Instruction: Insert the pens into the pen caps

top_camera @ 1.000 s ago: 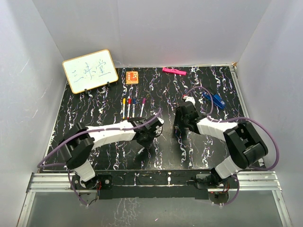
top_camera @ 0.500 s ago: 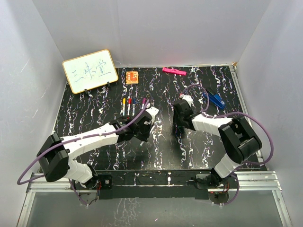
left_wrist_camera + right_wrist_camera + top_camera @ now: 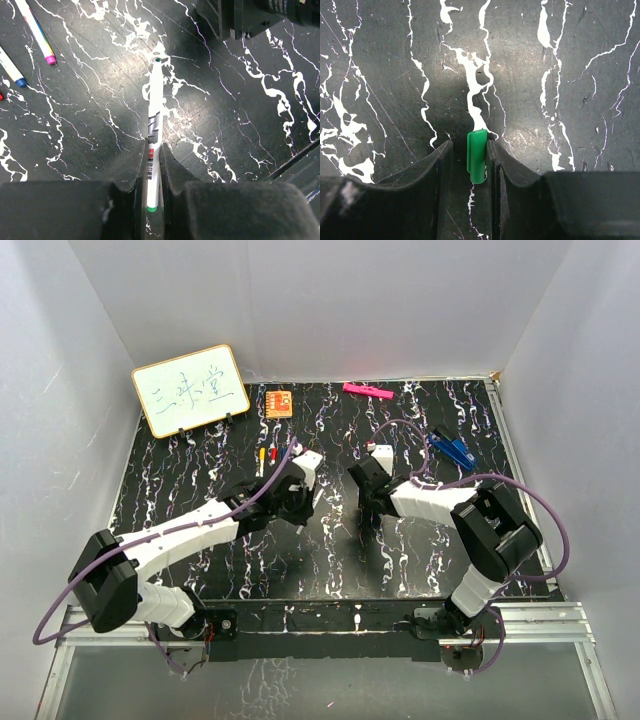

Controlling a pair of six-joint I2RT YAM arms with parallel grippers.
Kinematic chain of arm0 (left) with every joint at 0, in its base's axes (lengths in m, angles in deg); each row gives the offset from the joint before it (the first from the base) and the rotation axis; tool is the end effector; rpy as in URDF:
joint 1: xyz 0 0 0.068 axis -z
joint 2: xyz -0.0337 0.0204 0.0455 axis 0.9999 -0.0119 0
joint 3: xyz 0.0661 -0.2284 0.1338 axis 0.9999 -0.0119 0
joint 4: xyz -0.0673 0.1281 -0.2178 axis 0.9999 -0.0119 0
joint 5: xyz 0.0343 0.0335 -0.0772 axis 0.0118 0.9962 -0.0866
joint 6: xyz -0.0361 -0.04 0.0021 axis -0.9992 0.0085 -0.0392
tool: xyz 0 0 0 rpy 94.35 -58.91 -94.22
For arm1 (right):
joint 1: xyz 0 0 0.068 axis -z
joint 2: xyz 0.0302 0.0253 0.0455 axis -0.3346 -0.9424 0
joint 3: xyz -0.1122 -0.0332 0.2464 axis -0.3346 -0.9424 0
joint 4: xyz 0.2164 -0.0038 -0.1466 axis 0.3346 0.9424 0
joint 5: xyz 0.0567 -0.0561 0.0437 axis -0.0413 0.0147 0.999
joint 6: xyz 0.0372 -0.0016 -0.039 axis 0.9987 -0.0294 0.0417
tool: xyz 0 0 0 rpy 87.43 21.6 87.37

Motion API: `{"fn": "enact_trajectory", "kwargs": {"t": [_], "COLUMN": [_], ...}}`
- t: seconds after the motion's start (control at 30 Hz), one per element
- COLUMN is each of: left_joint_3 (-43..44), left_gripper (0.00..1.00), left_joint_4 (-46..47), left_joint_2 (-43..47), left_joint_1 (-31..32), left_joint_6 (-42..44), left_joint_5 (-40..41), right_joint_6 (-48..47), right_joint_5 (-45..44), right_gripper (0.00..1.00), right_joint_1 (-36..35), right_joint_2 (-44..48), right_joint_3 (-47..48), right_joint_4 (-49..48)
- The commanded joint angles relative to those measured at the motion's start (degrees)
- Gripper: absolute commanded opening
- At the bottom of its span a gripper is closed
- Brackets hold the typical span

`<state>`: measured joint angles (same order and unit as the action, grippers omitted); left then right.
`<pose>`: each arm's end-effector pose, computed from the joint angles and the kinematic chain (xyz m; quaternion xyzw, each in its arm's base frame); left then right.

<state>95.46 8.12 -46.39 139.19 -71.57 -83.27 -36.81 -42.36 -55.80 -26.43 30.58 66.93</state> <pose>0.1919 -0.2233 0.2570 0.2331 0.8666 -0.2149 0.3853 0.2611 0.1732 0.1525 0.0222 0.9458 -0.0282 0.3227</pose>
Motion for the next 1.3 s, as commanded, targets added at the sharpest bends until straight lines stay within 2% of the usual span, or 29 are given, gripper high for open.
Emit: {"fn": "enact_trajectory", "kwargs": {"t": [0.0,0.1,0.23,0.37,0.6,0.83,0.93,1.03,1.27], "left_joint_3": [-0.9,-1.1,-1.4,-1.7,-3.1,-6.2,-8.0,-10.4,-18.8], "left_gripper": [0.0,0.0,0.0,0.0,0.0,0.0,0.0,0.0,0.0], "left_joint_4": [2.5,2.8,2.8,2.7,4.7,13.4,18.7,25.5,48.5], "left_joint_2": [2.0,2.0,2.4,2.9,2.9,3.5,4.0,5.0,6.6], "left_joint_1": [-1.3,-1.9,-2.3,-2.8,-3.2,-3.2,-3.2,-3.2,-3.2], "left_joint_6": [0.1,0.0,0.0,0.0,-0.1,-0.1,0.0,0.4,1.4], "left_joint_5": [-2.0,-2.1,-1.9,-1.3,-0.4,0.6,1.4,2.0,2.0], "right_joint_6": [2.0,2.3,2.7,2.8,2.8,1.7,-0.4,-3.1,-9.3], "right_joint_5": [1.0,0.9,1.1,2.3,2.2,0.2,-0.4,-1.5,2.5], "right_gripper": [0.3,0.28,0.18,0.0,0.0,0.0,0.0,0.0,0.0], "right_joint_1": [-0.2,-0.2,-0.1,-0.2,-0.2,-0.1,0.2,0.6,2.0], "right_joint_2": [-1.1,-1.3,-2.1,-3.6,-5.7,-4.8,-2.1,1.7,15.0], "right_joint_3": [-0.8,-0.9,-0.5,0.2,3.2,13.9,16.9,15.7,-1.0], "right_joint_4": [6.7,7.1,8.1,10.0,10.2,3.8,-2.0,-10.6,-43.8]}}
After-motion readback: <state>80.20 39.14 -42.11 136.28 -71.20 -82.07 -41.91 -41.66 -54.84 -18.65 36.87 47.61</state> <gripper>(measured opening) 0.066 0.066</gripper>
